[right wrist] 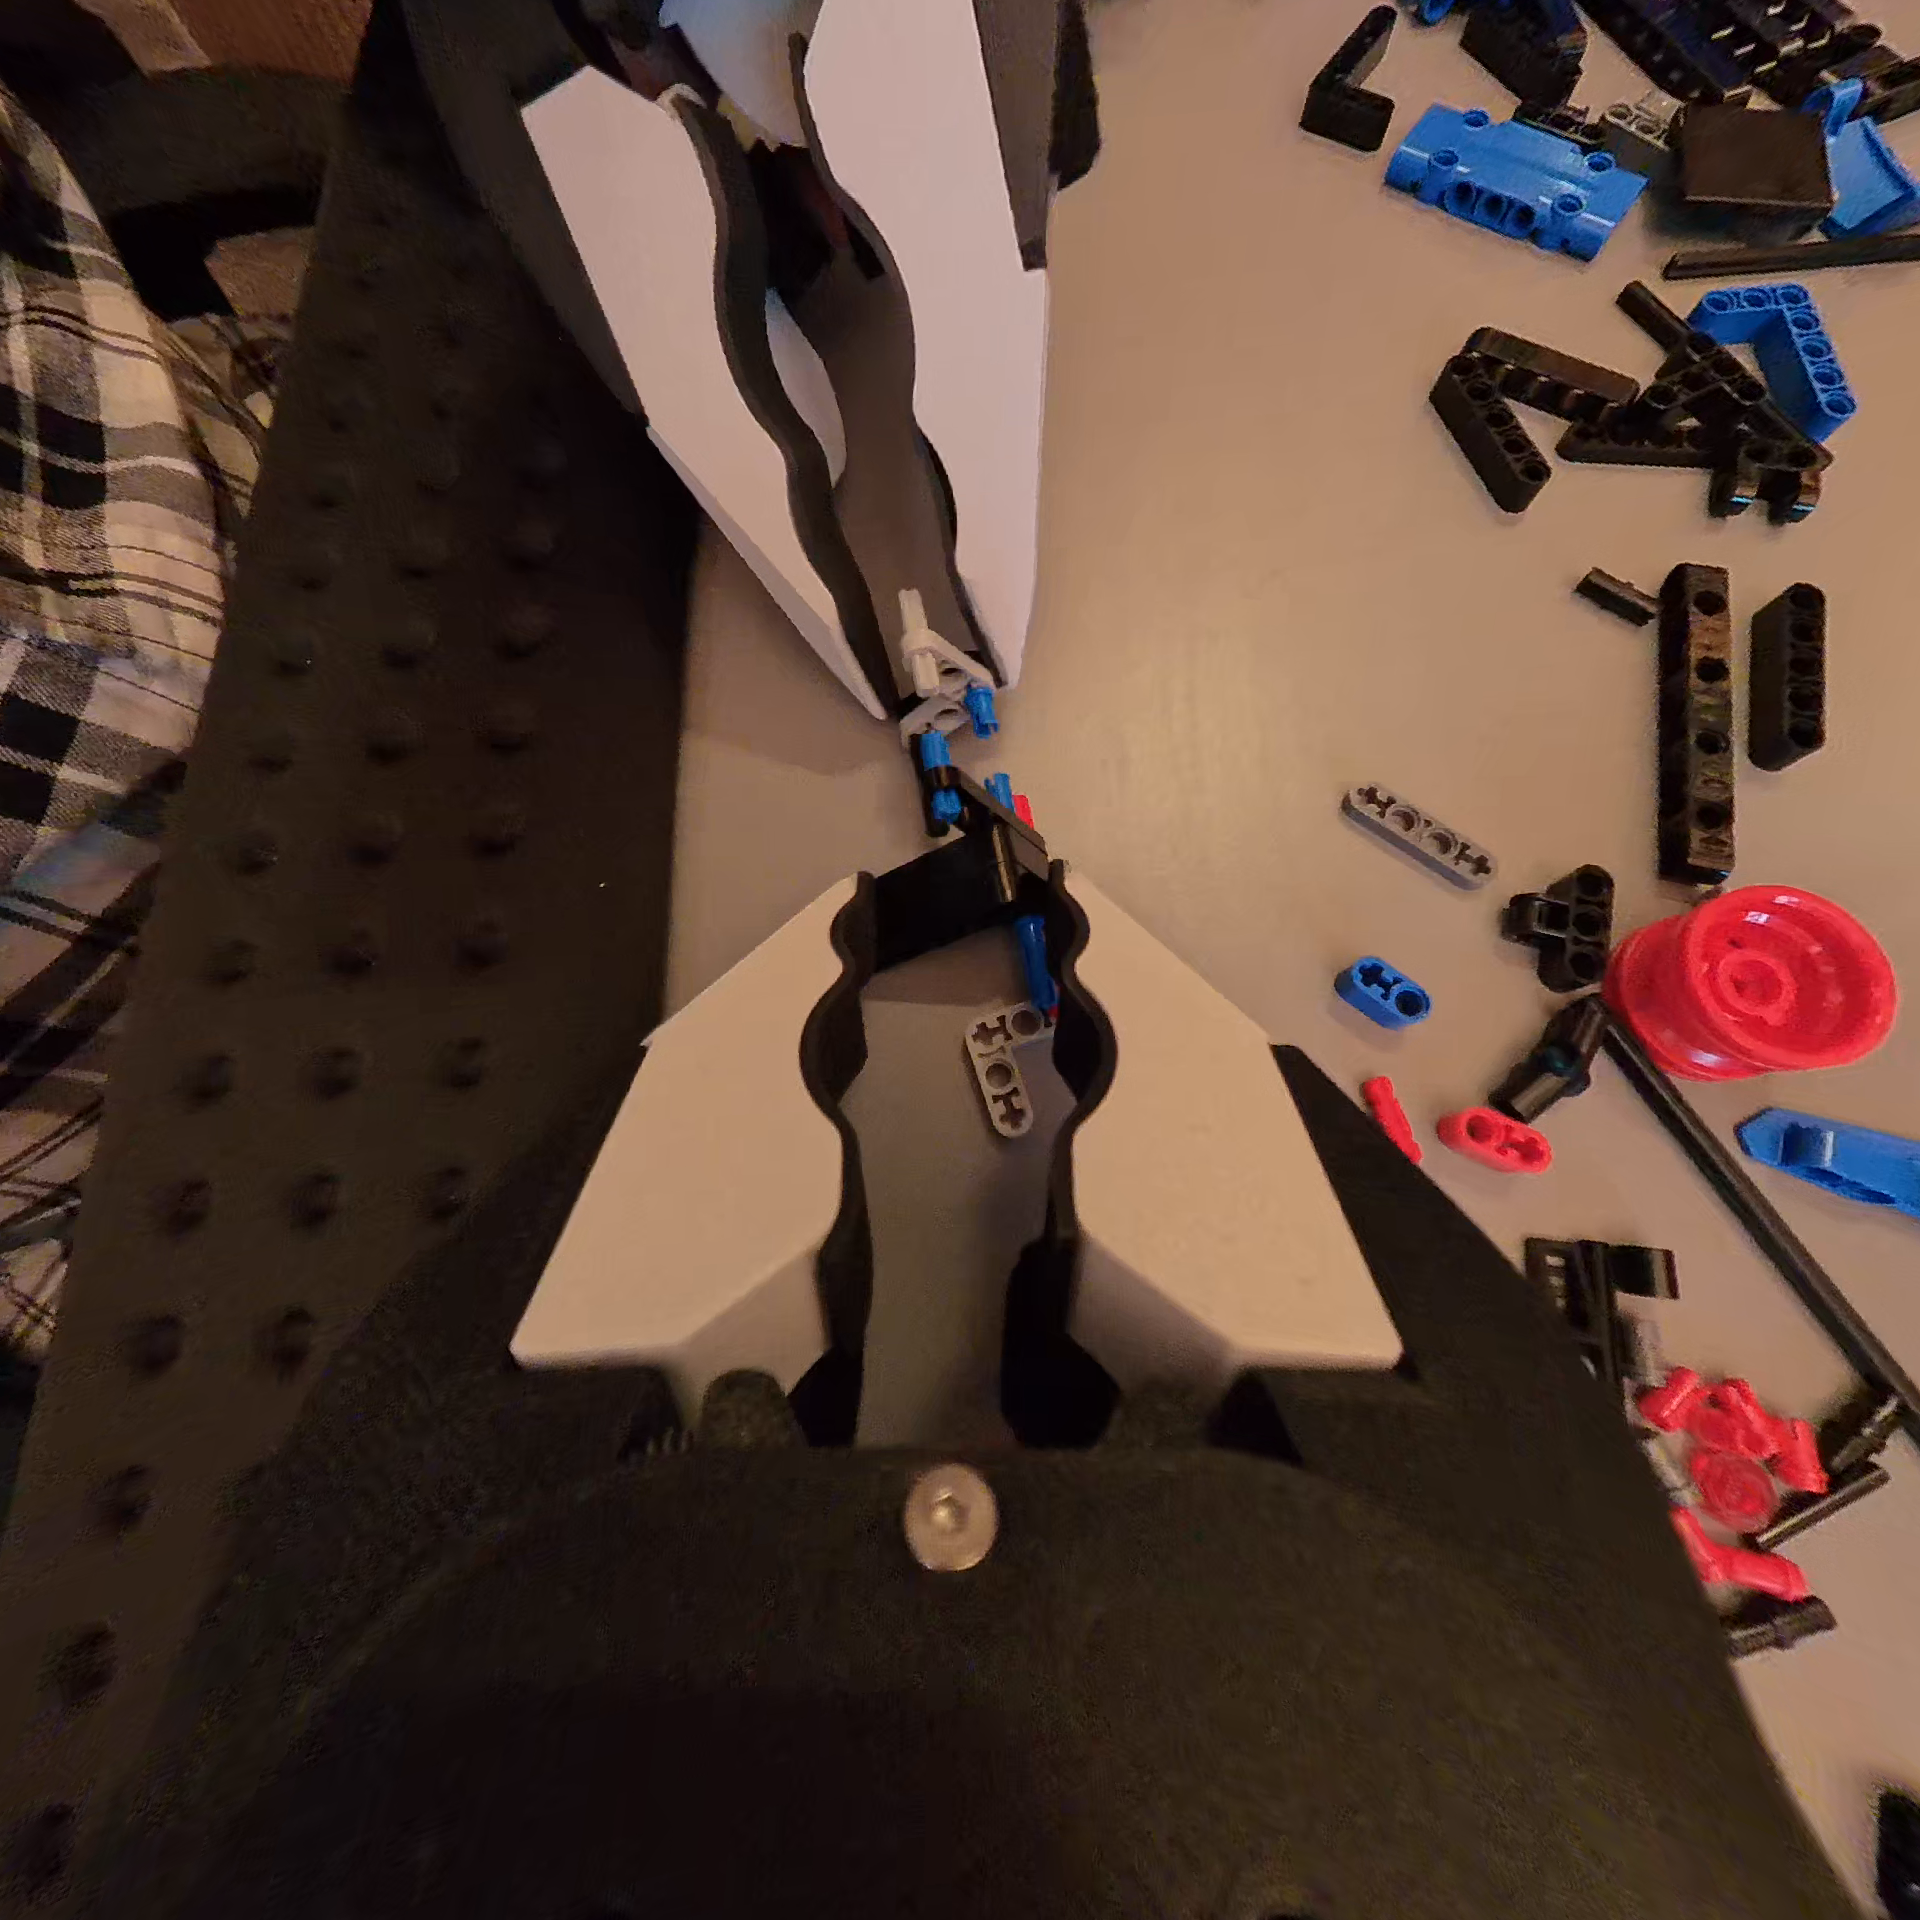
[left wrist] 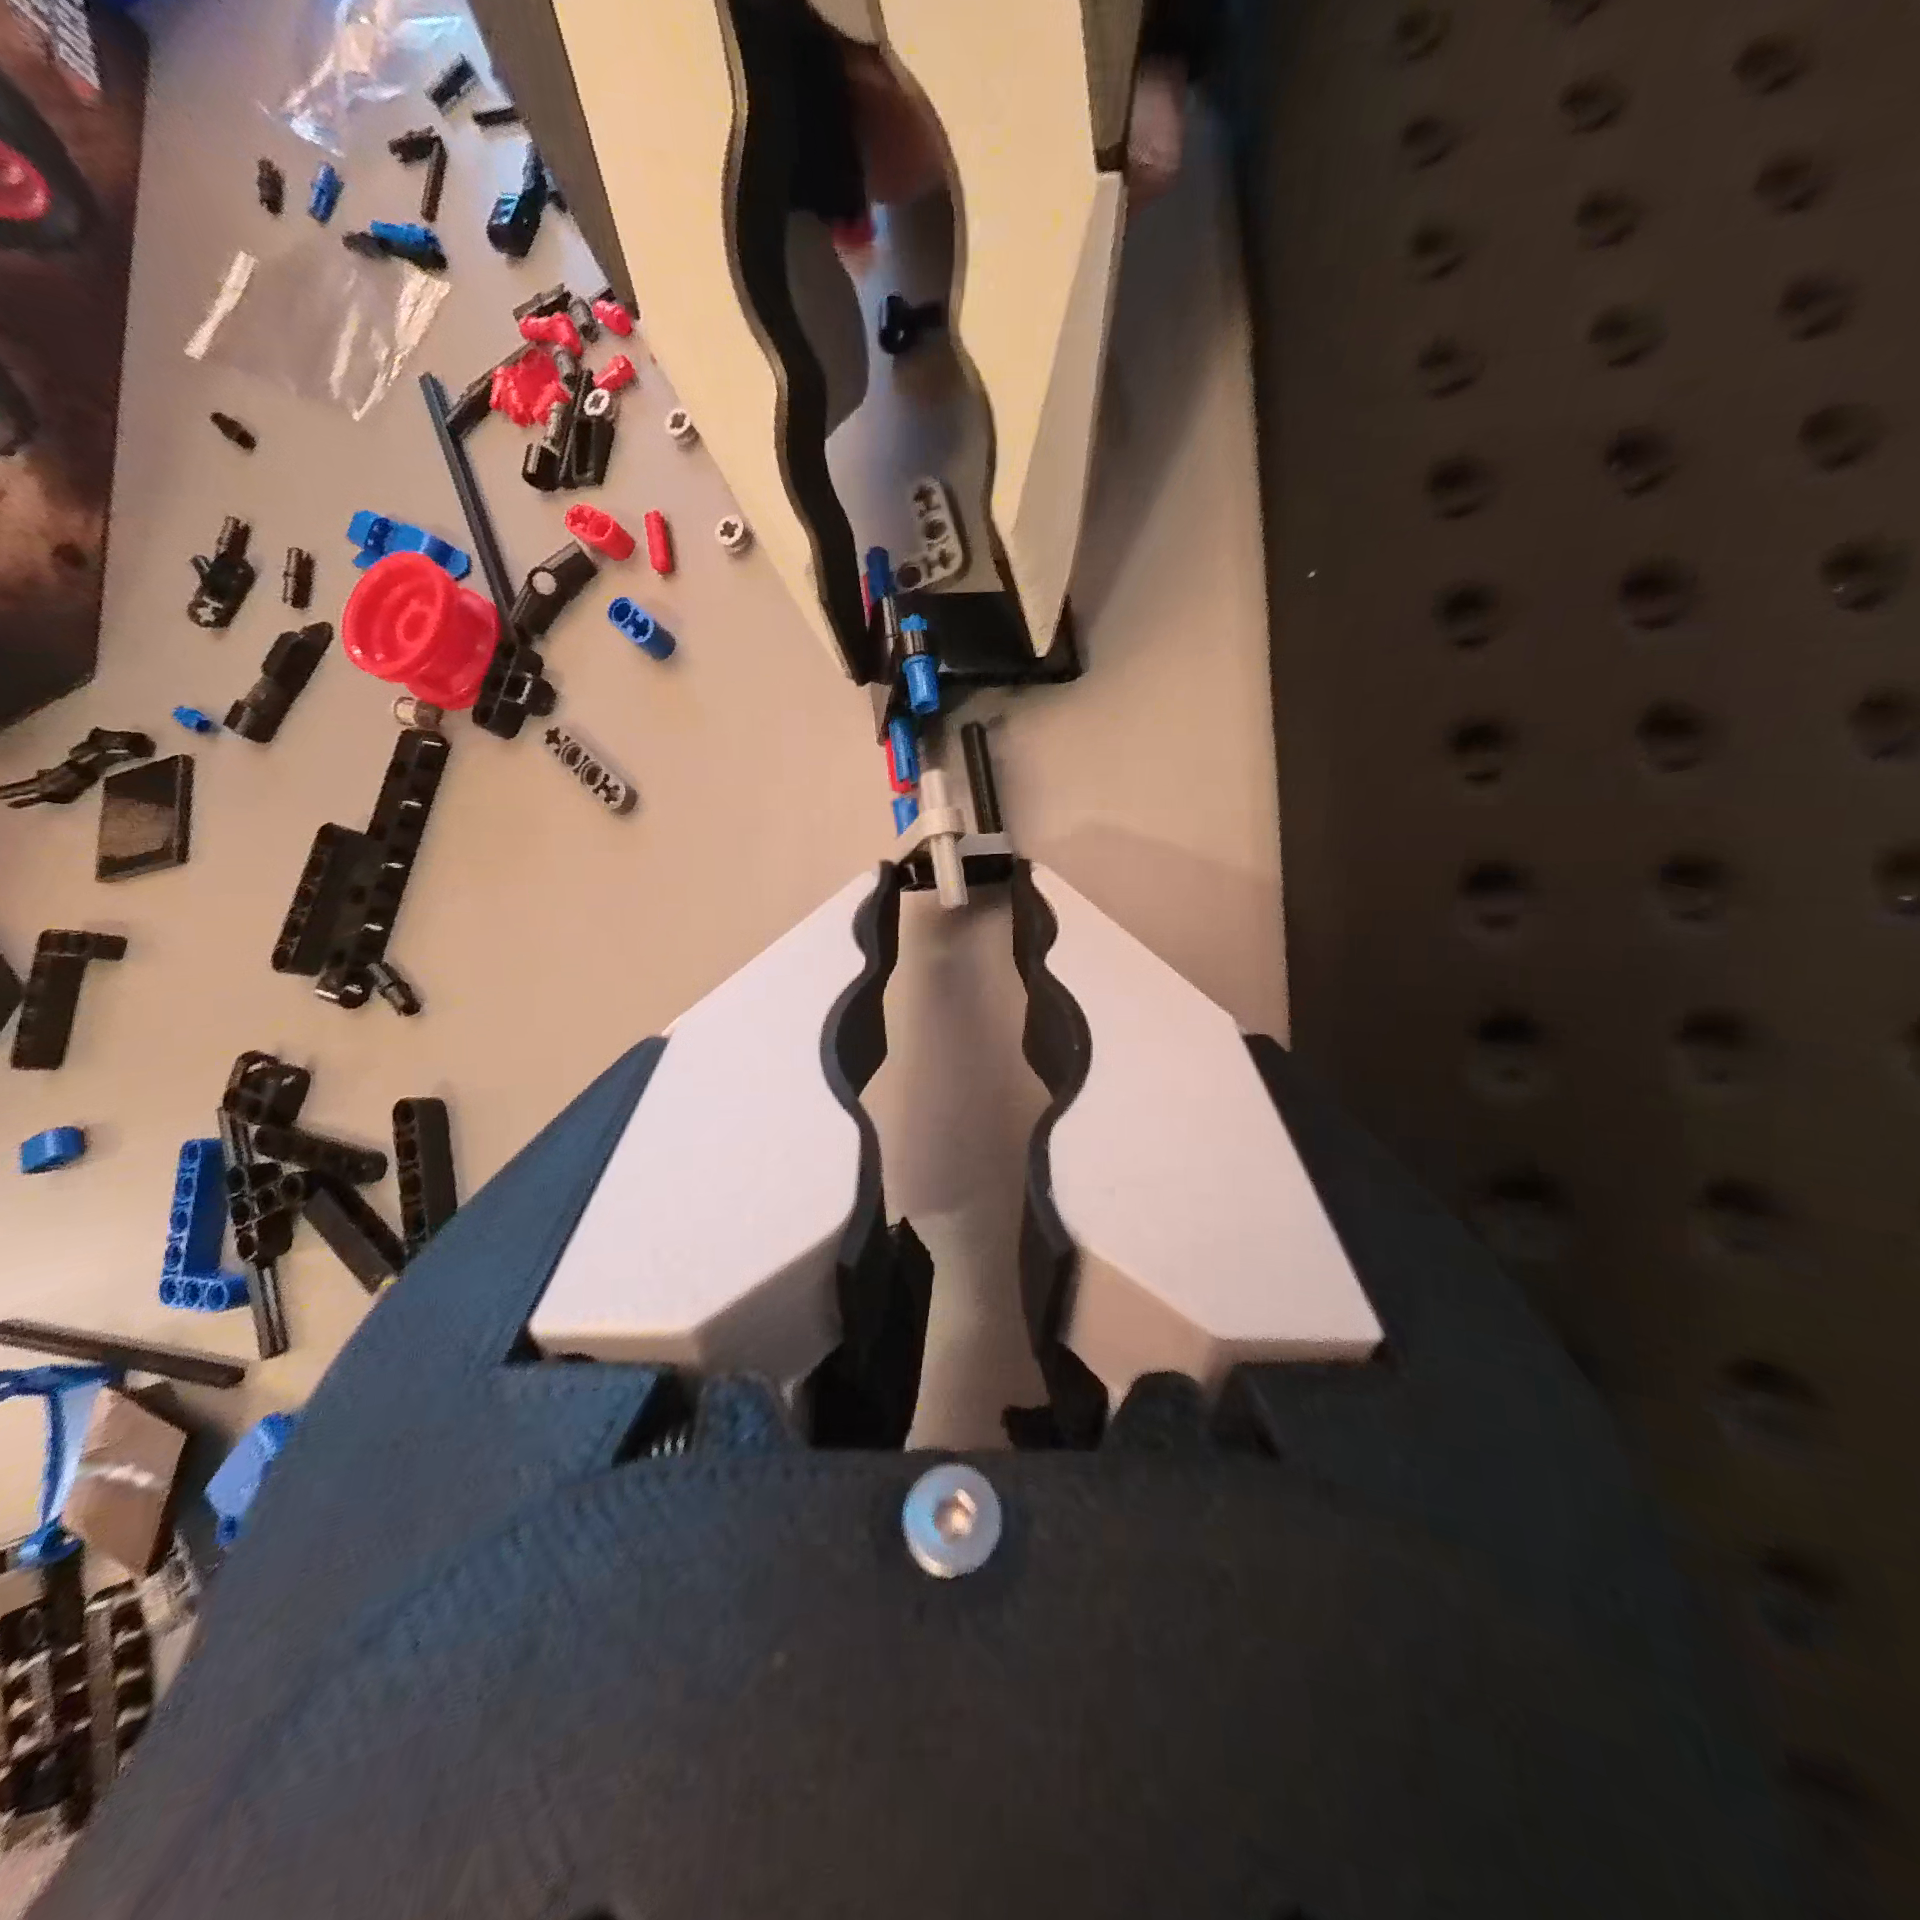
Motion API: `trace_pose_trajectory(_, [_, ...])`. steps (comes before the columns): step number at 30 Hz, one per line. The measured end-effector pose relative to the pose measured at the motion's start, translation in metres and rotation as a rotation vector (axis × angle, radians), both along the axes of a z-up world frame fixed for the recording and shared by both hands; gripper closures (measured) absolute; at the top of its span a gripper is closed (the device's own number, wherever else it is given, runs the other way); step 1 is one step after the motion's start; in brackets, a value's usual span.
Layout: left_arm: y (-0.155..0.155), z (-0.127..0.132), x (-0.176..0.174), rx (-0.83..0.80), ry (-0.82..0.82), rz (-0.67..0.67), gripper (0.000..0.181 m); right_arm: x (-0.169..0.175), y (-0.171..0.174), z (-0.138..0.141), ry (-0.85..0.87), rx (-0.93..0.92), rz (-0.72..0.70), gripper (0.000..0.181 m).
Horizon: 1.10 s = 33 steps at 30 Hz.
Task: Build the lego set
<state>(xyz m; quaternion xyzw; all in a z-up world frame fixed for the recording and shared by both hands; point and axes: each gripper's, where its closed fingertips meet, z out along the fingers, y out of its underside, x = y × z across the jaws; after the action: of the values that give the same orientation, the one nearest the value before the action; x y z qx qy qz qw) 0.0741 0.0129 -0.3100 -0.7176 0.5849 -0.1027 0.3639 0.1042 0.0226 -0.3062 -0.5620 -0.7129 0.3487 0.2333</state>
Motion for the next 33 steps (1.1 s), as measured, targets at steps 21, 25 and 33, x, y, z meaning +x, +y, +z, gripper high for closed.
trace_pose_trajectory(21, [0.003, 0.016, 0.0, 0.074, -0.055, -0.013, 0.161, -0.004, 0.008, 0.026, 0.106, -0.033, -0.049, 0.141])
trace_pose_trajectory(25, [0.005, 0.04, -0.007, 0.161, -0.132, -0.021, 0.162, -0.01, 0.007, 0.056, 0.211, -0.063, -0.09, 0.147])
trace_pose_trajectory(33, [0.004, 0.086, -0.007, 0.441, -0.224, -0.045, 0.162, -0.036, -0.012, 0.08, 0.286, -0.15, -0.12, 0.176])
